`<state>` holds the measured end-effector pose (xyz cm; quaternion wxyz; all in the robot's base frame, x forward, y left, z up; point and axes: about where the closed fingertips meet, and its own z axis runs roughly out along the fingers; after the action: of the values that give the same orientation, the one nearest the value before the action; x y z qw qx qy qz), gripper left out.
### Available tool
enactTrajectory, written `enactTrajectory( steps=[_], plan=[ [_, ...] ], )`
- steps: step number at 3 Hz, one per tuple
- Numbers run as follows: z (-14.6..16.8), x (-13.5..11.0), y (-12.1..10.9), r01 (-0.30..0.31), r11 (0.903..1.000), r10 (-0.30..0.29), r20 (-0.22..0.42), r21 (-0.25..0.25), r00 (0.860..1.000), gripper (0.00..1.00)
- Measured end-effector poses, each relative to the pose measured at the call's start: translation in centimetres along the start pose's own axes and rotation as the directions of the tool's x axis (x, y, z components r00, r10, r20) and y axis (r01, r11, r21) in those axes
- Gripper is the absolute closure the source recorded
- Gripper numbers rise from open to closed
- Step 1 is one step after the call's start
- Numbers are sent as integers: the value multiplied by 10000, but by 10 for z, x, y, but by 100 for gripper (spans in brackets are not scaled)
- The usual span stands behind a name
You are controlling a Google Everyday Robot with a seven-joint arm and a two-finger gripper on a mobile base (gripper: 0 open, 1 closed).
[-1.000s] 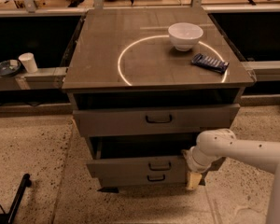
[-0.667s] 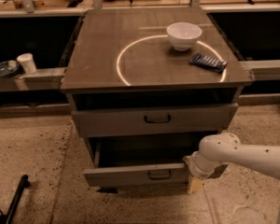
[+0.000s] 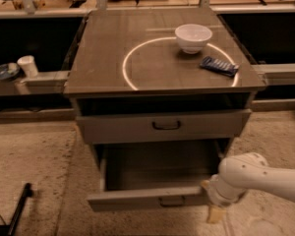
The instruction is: Open middle drawer
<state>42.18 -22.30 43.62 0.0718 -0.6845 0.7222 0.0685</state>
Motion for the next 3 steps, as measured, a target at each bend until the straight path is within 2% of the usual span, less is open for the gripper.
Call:
enactTrajectory(
  steps=[2,3],
  plan=[
    [-15,6,69,-469,9972,453,-271,-589,9986,31],
    [-24,7,83,-596,9968,580,-314,-531,9978,31]
  ],
)
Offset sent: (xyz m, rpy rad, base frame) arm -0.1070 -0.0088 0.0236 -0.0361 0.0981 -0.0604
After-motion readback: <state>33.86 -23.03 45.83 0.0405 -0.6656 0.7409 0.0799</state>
